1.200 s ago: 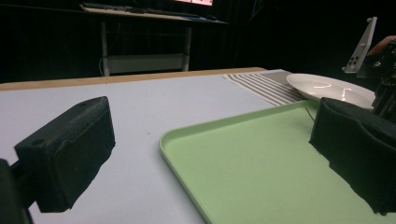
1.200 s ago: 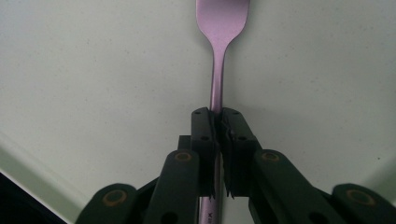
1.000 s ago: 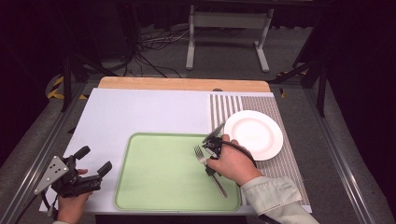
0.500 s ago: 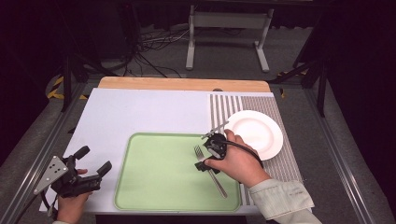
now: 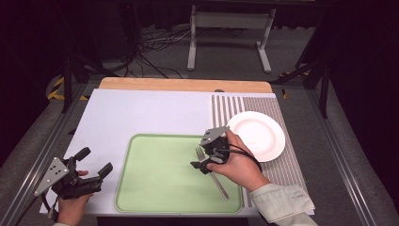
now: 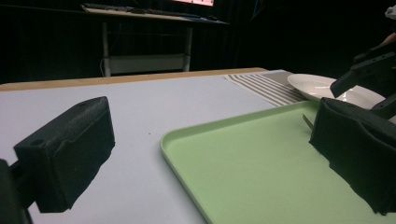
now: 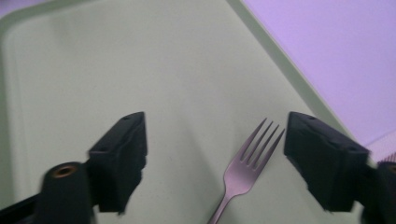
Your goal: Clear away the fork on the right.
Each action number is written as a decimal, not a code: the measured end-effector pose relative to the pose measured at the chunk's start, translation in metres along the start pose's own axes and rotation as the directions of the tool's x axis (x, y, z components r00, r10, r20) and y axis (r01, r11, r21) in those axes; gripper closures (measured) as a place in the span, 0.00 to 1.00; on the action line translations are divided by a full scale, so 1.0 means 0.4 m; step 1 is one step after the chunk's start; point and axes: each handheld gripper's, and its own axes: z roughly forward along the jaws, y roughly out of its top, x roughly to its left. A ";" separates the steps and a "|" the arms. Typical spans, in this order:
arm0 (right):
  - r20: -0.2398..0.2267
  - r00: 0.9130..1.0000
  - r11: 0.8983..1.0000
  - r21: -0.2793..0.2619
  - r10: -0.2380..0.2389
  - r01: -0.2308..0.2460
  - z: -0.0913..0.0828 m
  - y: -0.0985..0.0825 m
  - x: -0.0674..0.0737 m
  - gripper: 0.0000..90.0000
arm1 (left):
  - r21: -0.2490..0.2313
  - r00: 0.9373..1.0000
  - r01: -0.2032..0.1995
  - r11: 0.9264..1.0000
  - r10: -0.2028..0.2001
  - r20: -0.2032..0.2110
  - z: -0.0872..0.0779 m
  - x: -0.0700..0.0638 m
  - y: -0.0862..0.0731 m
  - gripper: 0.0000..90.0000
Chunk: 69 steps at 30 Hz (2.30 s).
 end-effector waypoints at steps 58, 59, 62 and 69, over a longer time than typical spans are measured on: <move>0.021 0.995 0.989 0.112 -0.097 0.094 0.104 -0.079 -0.088 1.00 | 0.007 1.000 -0.008 1.000 0.008 0.001 0.003 0.000 0.000 0.01; 0.021 0.995 0.989 0.112 -0.097 0.094 0.104 -0.079 -0.088 1.00 | 0.007 1.000 -0.008 1.000 0.008 0.001 0.003 0.000 0.000 0.01; 0.041 0.996 0.990 0.119 -0.079 0.074 0.096 -0.086 -0.098 1.00 | 0.008 1.000 -0.009 1.000 0.009 0.001 0.003 0.000 0.000 0.01; 0.062 0.997 0.992 0.122 -0.052 0.044 0.083 -0.100 -0.116 1.00 | 0.007 1.000 -0.009 1.000 0.009 0.000 0.005 -0.001 -0.001 0.01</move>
